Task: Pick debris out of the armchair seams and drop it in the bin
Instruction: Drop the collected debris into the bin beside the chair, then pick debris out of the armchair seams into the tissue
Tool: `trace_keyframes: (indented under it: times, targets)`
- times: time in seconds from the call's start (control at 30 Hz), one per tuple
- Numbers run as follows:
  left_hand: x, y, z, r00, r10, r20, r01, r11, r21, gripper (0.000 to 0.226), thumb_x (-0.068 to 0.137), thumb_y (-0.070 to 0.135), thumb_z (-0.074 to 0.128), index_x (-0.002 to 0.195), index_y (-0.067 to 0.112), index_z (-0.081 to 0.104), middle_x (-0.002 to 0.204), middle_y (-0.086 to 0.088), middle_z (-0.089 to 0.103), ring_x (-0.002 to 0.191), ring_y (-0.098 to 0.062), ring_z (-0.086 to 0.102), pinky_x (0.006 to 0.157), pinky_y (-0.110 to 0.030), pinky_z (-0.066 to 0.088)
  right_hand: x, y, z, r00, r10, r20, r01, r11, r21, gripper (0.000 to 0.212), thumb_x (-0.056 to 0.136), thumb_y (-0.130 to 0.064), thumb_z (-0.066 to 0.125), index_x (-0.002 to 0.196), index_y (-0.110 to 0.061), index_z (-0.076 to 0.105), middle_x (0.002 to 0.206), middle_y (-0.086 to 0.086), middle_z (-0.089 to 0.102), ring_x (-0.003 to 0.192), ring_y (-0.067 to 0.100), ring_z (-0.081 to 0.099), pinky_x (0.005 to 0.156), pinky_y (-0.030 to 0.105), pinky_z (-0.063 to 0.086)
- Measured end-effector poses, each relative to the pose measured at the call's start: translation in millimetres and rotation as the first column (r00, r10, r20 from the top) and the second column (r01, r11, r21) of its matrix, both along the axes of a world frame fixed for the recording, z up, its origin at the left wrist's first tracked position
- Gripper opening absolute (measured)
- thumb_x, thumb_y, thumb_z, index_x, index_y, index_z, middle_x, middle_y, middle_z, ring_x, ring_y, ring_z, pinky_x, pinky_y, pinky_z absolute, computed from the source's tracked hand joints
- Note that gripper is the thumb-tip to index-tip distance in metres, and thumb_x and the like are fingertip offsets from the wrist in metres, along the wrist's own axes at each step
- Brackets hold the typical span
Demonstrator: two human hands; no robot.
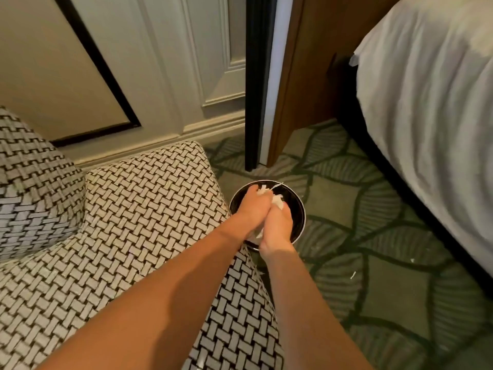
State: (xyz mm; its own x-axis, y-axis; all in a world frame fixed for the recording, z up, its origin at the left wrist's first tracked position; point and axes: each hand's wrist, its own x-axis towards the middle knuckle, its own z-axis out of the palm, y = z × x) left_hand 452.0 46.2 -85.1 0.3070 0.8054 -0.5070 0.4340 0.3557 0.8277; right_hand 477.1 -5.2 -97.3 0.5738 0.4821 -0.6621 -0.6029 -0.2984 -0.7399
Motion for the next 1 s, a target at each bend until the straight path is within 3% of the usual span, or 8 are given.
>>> trace_keyframes:
  times: [0.1,0.2,0.3,0.4,0.57,0.67,0.77,1.0]
  targets:
    - [-1,-2,4,0.999,0.028,0.017,-0.027,0.996,-0.081,0.058,0.102,0.031,0.047,0.156,0.018,0.032,0.152,-0.007,0.043,0.139,-0.027,0.043,0.118,-0.043,0.033,-4,-5,3,0.999,-0.046,-0.014,0.046,0.999,-0.018,0.059,0.096,-0.018,0.049,0.154,-0.026,0.037,0.148,0.010,0.051,0.133,0.031,0.049,0.110,0.052,0.044]
    - [-6,-5,12,0.999,0.034,0.035,-0.031,0.996,-0.081,0.048,0.103,0.031,0.039,0.149,0.018,0.042,0.144,0.000,0.048,0.134,-0.024,0.044,0.116,-0.044,0.034,-3,-7,13,0.997,-0.070,-0.022,0.071,0.997,0.042,0.063,0.098,-0.010,0.047,0.158,-0.023,0.030,0.154,0.006,0.042,0.140,0.028,0.043,0.116,0.050,0.037]
    - [-18,-9,28,0.997,0.046,0.054,-0.042,0.997,-0.066,0.044,0.097,0.035,0.035,0.130,0.016,0.057,0.127,-0.006,0.061,0.116,-0.024,0.056,0.106,-0.044,0.044,1,-10,29,0.997,-0.073,-0.037,0.076,0.992,0.097,0.063,0.092,-0.011,0.052,0.152,-0.025,0.041,0.145,0.010,0.053,0.127,0.028,0.055,0.106,0.047,0.048]
    - [-38,-19,53,0.994,0.067,0.091,-0.063,0.997,-0.049,0.036,0.098,0.036,0.035,0.119,0.018,0.058,0.114,-0.007,0.062,0.108,-0.020,0.057,0.103,-0.043,0.047,-2,-24,53,0.998,-0.037,-0.051,0.045,0.987,0.152,0.051,0.097,-0.006,0.050,0.147,-0.018,0.049,0.128,0.005,0.058,0.109,0.016,0.056,0.088,0.025,0.049]
    - [-89,-40,94,0.995,0.047,0.087,-0.051,0.998,0.037,0.028,0.102,0.028,0.033,0.085,0.016,0.052,0.083,-0.007,0.053,0.080,-0.019,0.048,0.087,-0.042,0.046,-67,-52,96,0.973,0.228,0.031,-0.229,0.945,0.235,0.040,0.102,-0.013,0.049,0.142,-0.016,0.055,0.136,0.004,0.062,0.126,0.019,0.057,0.113,0.041,0.042]
    - [-138,-54,108,0.998,0.050,0.047,-0.053,0.997,0.062,0.033,0.104,0.034,0.032,0.100,0.011,0.056,0.089,-0.004,0.057,0.084,-0.017,0.054,0.095,-0.045,0.049,-117,-66,109,0.916,0.368,0.161,-0.397,0.892,0.217,0.032,0.099,-0.022,0.052,0.128,-0.018,0.065,0.122,0.007,0.071,0.118,0.029,0.065,0.106,0.053,0.048]
    - [-202,-66,127,0.999,0.020,0.028,-0.021,0.999,0.048,0.042,0.107,0.039,0.032,0.119,0.007,0.056,0.105,-0.006,0.064,0.096,-0.014,0.062,0.102,-0.041,0.050,-161,-76,124,0.846,0.515,0.143,-0.534,0.810,0.244,0.034,0.100,-0.012,0.047,0.124,-0.027,0.066,0.118,-0.004,0.072,0.115,0.012,0.065,0.110,0.044,0.046]
    - [-370,-90,156,0.998,0.066,0.005,-0.067,0.996,0.060,0.036,0.107,0.028,0.031,0.105,0.012,0.062,0.111,-0.014,0.068,0.108,-0.025,0.066,0.099,-0.041,0.054,-281,-74,144,0.545,0.809,0.219,-0.834,0.496,0.242,0.047,0.098,-0.009,0.050,0.140,-0.027,0.057,0.129,-0.010,0.066,0.125,0.008,0.057,0.112,0.041,0.044]
